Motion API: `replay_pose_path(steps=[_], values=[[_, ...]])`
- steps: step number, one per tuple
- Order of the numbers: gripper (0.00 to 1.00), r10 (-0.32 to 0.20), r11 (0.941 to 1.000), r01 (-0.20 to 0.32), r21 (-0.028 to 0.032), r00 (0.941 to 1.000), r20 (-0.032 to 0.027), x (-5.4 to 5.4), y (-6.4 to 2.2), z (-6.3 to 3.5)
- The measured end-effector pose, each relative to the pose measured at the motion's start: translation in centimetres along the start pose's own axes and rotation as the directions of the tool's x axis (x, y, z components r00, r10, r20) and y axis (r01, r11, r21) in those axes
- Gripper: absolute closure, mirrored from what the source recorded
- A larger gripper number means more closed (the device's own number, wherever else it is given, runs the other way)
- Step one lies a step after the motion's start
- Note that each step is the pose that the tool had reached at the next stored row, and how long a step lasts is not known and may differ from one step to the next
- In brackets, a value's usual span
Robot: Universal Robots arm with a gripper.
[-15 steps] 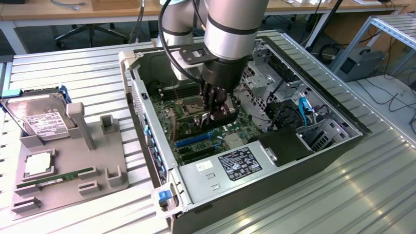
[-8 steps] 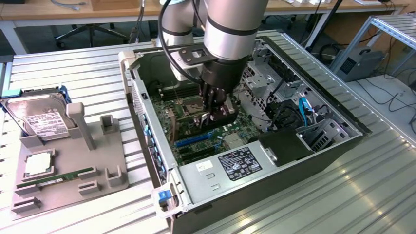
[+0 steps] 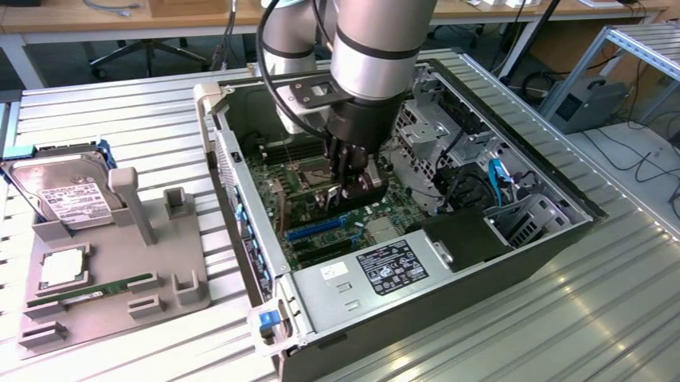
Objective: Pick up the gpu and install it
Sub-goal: 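Insert the gpu into the slot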
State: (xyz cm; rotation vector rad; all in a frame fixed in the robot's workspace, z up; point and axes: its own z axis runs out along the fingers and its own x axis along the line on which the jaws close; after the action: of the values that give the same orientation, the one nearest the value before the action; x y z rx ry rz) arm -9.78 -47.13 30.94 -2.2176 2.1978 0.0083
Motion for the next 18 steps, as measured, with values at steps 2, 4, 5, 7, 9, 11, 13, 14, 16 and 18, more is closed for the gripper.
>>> replay_pose_path(steps=[2,4,5,7,9,11,13,14,16,18], values=[[0.73,0.0,1.0,0.0,0.0001,1.0,-0.0002,0.01,0.0,0.05],[0.73,0.007,1.0,-0.007,0.0002,1.0,-0.0013,0.01,0.0,0.08],[0.73,0.015,0.9999,-0.015,0.0004,0.9999,-0.0021,0.01,0.0,0.11],[0.73,0.033,0.9995,-0.033,0.0008,0.9994,-0.004,0.01,0.0,0.14],[0.73,0.05,0.9988,-0.05,0.0012,0.9987,-0.0088,0.01,0.01,0.18],[0.73,0.053,0.9986,-0.053,0.0017,0.9984,-0.0186,-0.01,0.01,0.19],[0.73,0.054,0.9986,-0.054,0.0021,0.9981,-0.0285,-0.12,0.01,0.2],[0.73,0.054,0.9986,-0.054,0.0025,0.9978,-0.0379,-0.28,0.0,0.21],[0.73,0.054,0.9986,-0.054,0.0026,0.9978,-0.039,-0.32,-0.01,0.24],[0.73,0.054,0.9985,-0.054,0.0026,0.9978,-0.0392,-0.33,0.0,0.27]])
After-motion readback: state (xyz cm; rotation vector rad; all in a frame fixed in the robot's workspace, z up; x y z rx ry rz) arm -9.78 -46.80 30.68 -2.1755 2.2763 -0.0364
